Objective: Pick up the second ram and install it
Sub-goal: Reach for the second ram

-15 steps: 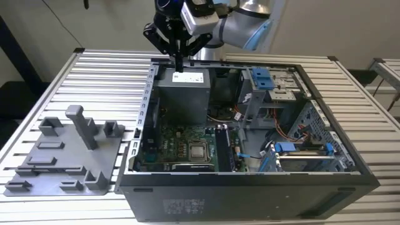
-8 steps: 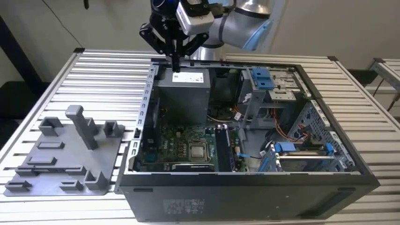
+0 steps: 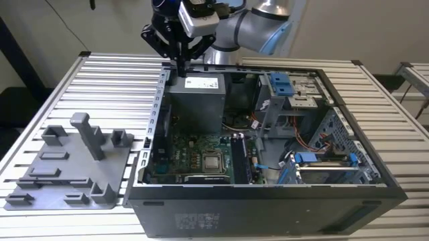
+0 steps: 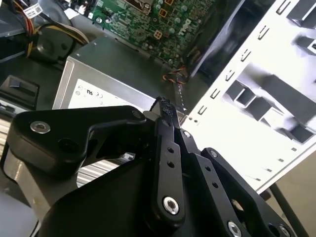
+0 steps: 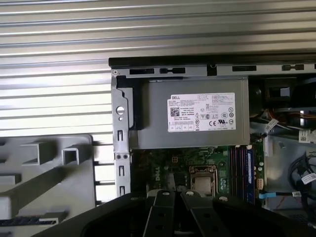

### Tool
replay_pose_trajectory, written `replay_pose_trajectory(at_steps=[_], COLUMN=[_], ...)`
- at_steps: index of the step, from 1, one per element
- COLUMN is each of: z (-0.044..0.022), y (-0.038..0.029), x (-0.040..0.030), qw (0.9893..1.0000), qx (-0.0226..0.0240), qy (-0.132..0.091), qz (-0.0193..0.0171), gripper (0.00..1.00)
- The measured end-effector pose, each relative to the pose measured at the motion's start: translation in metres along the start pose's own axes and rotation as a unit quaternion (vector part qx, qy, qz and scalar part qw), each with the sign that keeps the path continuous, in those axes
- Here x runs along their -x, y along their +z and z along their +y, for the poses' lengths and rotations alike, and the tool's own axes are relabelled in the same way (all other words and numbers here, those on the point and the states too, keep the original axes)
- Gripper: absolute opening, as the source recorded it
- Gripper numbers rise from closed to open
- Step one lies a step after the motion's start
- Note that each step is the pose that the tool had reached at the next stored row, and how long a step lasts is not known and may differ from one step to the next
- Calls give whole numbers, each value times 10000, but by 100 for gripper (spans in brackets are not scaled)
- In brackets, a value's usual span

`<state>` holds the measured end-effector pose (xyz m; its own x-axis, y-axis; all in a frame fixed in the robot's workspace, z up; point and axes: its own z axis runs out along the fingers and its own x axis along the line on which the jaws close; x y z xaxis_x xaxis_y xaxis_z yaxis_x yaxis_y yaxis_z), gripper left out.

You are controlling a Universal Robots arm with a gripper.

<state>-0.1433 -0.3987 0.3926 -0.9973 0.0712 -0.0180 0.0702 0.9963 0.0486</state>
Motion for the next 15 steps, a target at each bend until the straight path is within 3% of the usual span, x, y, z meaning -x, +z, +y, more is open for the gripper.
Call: replay_pose_trajectory(at_steps=[15], z=[-20], y=[-6], x=[-283], qw=[10000], qx=[-1], qy=[1], qz=[15], gripper=[11])
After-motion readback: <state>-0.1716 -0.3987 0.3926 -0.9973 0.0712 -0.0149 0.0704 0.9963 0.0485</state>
